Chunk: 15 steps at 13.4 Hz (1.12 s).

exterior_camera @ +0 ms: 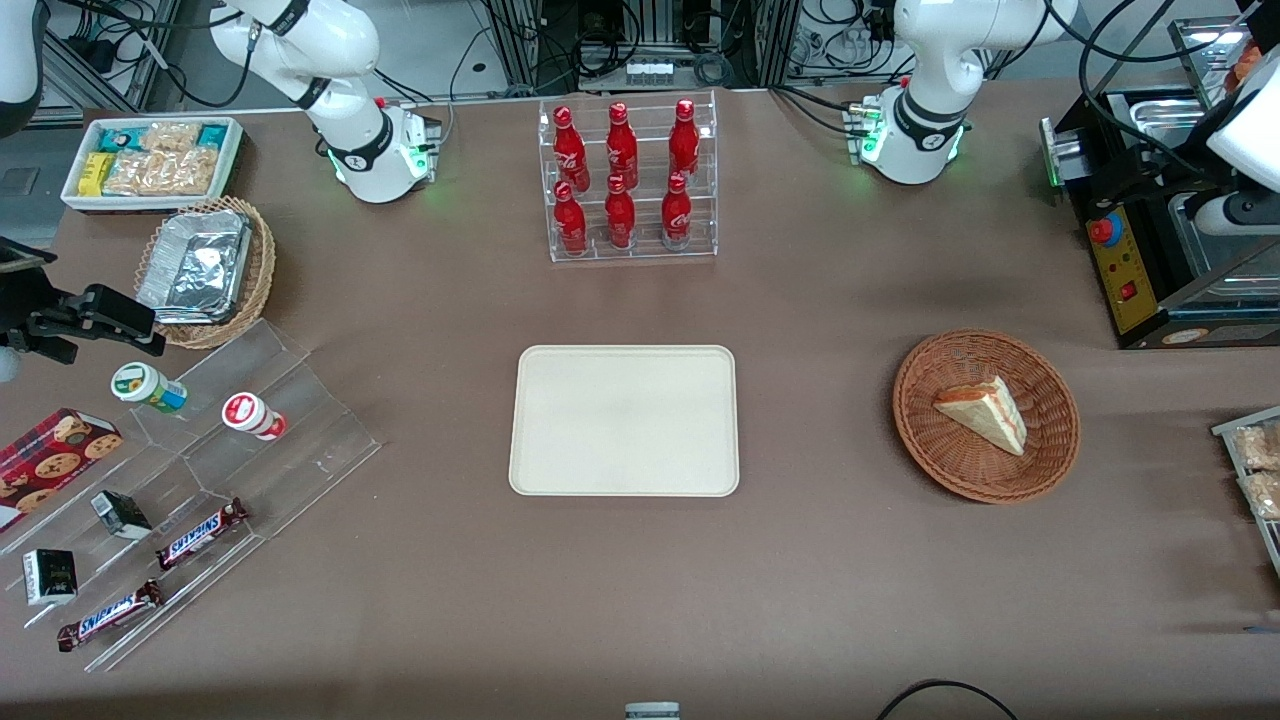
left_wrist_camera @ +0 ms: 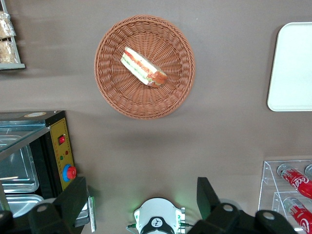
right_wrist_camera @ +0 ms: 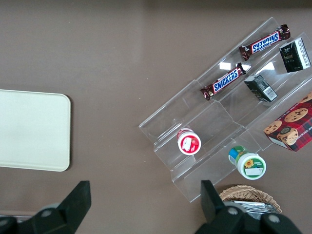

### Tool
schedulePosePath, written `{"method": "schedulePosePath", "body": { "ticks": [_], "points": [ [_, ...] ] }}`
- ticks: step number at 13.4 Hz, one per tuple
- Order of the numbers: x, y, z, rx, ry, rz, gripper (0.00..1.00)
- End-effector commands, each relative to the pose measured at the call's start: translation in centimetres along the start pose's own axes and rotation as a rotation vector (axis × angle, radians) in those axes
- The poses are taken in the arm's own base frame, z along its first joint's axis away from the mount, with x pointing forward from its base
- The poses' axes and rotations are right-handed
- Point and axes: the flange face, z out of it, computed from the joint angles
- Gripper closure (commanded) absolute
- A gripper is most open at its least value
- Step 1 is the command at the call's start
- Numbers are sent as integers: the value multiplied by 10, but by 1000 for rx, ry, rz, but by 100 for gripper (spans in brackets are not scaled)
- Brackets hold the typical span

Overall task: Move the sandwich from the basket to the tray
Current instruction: 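Move the left gripper out toward the wicker basket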

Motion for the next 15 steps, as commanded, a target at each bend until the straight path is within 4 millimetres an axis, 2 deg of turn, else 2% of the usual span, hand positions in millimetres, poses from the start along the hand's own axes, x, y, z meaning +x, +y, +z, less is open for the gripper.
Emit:
{"method": "schedulePosePath", "body": {
  "ticks": [1,3,5,9,11,15],
  "points": [
    [1,4,0,3,-3,12,0],
    [6,4,2,3,-6,1,0],
    [18,4,14,10,-25,-4,0],
    [50,6,30,13,37,-80,0],
    [72,10,53,13,29,-180,0],
    [92,-1,88,-2,8,-263,0]
  ]
}}
